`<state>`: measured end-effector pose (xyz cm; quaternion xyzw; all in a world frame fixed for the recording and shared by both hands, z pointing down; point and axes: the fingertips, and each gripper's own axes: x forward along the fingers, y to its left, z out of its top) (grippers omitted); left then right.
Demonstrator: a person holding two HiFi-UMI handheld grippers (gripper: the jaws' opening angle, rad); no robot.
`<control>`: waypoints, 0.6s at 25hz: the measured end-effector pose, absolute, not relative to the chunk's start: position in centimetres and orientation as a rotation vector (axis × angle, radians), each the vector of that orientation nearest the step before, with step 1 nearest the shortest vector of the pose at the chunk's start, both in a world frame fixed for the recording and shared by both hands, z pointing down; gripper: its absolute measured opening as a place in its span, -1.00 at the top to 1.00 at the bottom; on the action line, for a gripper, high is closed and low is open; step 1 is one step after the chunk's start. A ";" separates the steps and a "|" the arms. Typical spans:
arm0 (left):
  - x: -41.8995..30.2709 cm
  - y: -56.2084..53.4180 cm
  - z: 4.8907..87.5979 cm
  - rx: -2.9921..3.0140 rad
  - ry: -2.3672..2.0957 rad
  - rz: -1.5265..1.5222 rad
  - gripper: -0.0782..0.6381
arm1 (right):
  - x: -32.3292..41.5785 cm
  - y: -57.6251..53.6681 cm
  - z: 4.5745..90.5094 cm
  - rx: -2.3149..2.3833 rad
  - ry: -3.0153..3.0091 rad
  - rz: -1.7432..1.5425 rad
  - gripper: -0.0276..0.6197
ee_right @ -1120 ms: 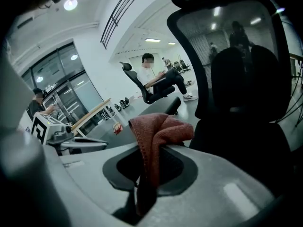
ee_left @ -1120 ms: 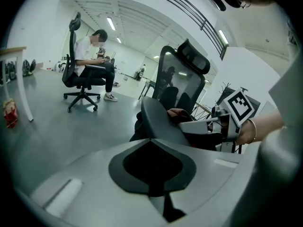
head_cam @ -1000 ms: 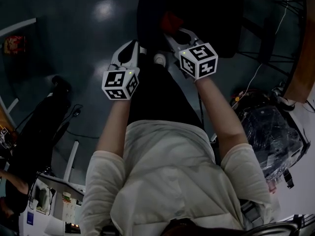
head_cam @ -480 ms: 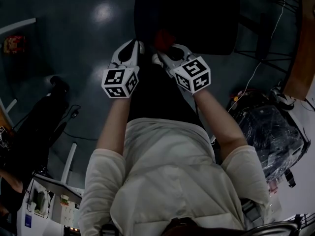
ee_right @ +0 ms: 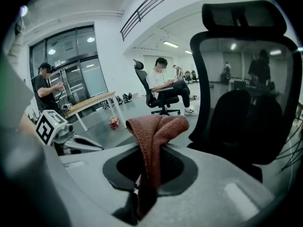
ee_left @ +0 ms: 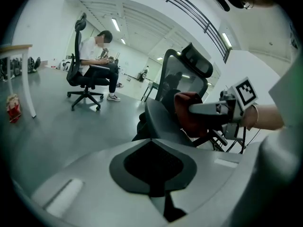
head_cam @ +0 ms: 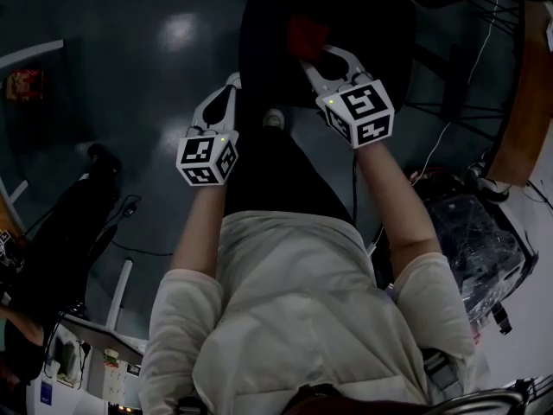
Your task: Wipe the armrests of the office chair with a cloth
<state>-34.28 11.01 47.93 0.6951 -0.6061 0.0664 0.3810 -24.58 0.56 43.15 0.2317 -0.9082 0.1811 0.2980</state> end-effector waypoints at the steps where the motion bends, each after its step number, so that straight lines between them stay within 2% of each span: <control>1: -34.7 10.5 48.0 1.774 -1.547 0.170 0.74 | -25.5 -1.5 42.8 0.622 -2.415 0.443 0.78; 9: -35.9 6.3 48.3 1.838 -1.424 0.190 0.74 | -35.2 -10.8 43.7 0.401 -2.329 0.152 0.78; 15: -35.1 4.7 48.6 1.843 -1.324 0.141 0.74 | -38.7 -9.9 47.0 0.269 -2.245 0.222 0.78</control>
